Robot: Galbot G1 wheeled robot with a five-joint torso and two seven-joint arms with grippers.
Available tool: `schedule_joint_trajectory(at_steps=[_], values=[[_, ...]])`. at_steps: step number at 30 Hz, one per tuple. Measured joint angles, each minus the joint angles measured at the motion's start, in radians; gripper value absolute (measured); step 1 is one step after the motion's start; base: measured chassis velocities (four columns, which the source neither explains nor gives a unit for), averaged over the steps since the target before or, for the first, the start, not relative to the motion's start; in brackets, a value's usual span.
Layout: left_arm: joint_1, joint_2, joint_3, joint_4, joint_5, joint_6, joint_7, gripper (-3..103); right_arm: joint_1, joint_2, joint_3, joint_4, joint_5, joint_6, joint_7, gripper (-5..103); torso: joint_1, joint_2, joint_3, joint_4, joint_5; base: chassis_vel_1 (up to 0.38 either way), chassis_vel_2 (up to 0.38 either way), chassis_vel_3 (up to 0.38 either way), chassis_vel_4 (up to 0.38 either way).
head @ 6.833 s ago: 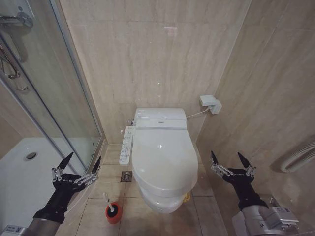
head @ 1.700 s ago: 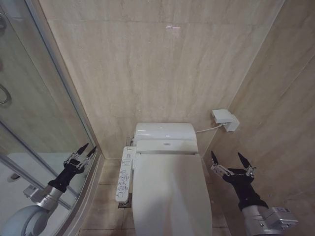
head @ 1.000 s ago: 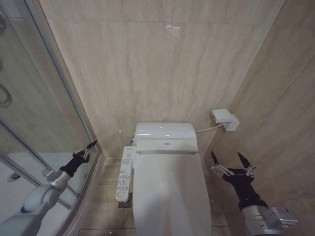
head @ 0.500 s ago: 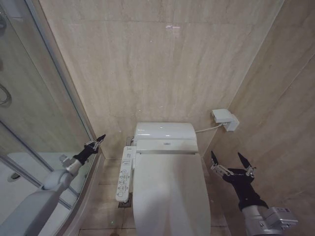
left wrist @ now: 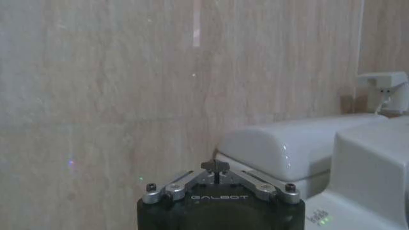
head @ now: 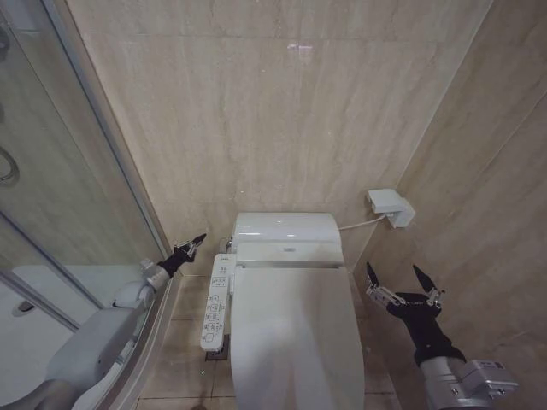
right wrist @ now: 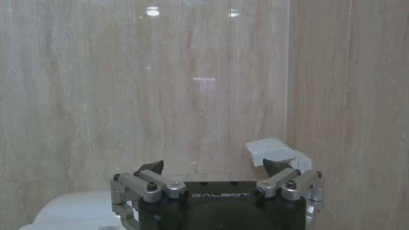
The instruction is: Open the toilet lid, clean the toilet bowl with a toilet brush, close the toilet lid, and flush.
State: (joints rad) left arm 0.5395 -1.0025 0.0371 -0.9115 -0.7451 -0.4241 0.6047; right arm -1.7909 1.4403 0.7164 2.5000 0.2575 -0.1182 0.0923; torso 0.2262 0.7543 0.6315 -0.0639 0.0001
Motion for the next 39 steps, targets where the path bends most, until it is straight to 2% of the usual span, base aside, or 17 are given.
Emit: schedule_joint_trajectory(at_steps=[10,28,33,39], values=[[-0.032,-0.044,0.037,0.086,0.020,-0.010,0.084,0,0.000,0.000,0.000,0.000,0.000,0.000,0.000,100,0.000,0.000,0.000,-0.0001,0.0000,0.000,0.000,0.000,0.000],[-0.050,-0.113,0.043,0.178,0.046,-0.026,0.114,0,0.000,0.000,0.000,0.000,0.000,0.000,0.000,100,0.000,0.000,0.000,0.0000,0.0001,0.000,0.000,0.000,0.000],[-0.051,-0.115,0.040,0.190,0.045,-0.026,0.120,0,0.000,0.000,0.000,0.000,0.000,0.000,0.000,100,0.000,0.000,0.000,-0.0006,-0.0001,0.000,0.000,0.000,0.000],[-0.048,-0.102,0.025,0.206,0.044,-0.018,0.124,0,0.000,0.000,0.000,0.000,0.000,0.000,0.000,100,0.000,0.000,0.000,0.0000,-0.0001,0.000,0.000,0.000,0.000]])
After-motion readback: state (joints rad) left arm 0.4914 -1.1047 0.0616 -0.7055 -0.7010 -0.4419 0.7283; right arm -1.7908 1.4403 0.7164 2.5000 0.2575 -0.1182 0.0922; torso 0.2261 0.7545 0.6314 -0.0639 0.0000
